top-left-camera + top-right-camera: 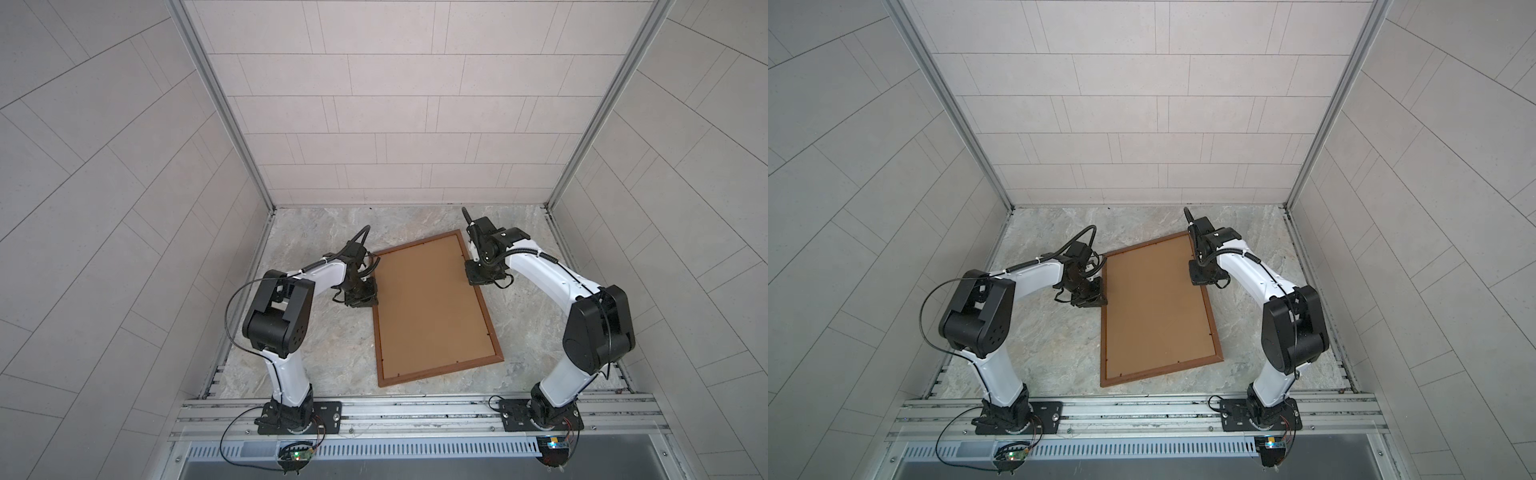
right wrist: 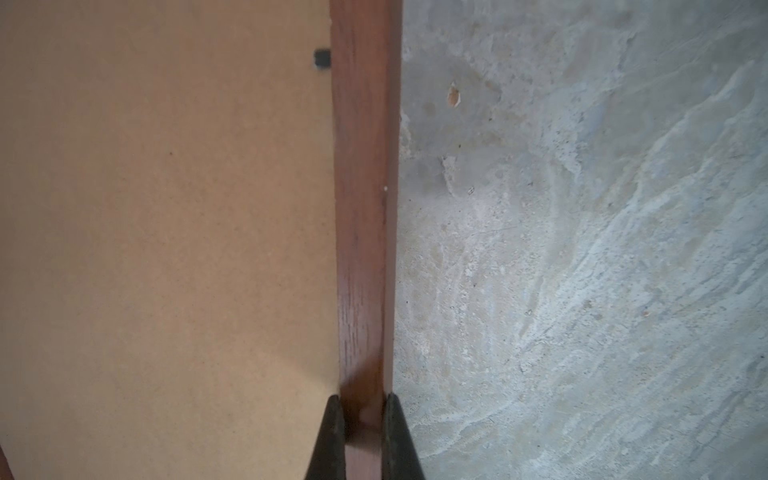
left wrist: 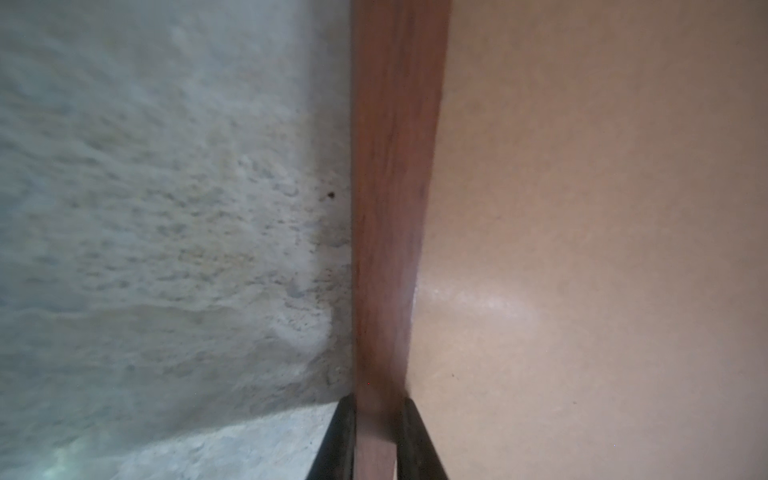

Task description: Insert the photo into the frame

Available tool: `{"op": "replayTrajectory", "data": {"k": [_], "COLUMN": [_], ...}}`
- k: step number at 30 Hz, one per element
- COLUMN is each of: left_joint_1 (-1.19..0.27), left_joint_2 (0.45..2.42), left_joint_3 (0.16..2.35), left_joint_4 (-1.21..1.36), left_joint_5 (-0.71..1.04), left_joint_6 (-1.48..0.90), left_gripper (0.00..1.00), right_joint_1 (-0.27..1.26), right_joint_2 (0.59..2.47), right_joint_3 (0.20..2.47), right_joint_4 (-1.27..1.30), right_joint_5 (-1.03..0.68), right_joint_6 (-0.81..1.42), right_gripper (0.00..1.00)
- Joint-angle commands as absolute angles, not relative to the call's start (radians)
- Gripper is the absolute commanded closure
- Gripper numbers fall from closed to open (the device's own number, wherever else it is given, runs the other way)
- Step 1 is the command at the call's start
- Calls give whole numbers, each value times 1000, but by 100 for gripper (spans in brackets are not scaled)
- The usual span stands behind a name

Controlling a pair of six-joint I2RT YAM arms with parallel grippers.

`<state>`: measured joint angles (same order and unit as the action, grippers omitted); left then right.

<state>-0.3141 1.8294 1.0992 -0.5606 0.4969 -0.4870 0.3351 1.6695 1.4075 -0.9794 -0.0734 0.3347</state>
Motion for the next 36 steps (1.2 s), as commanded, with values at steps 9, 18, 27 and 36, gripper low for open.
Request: {"op": "replayTrajectory", "data": {"k": [9,18,27,36], "left_joint_1": [-322,-322,-288,-236], "left_joint_2": [1904,1923,1884,1826], "left_joint_3": [1097,1104,1109,1102], "left_joint_4": [-506,-511,-548,-658], "left_joint_5": [524,535,514,412], "left_joint_6": [-502,-497,-478,-418], "left_gripper": [97,95,79,65], "right_joint_1": [383,385,368,354], "right_joint_2": [1598,1592,1585,1574], "right_joint_3": [1490,1493,1496,1528], "right_joint_4": [-1024,-1021,-1031,-1044], "right_joint_5": [-231,-304,-235,-175], "right_joint_6": [333,343,330,319], "right_gripper": [100,100,100,100]}}
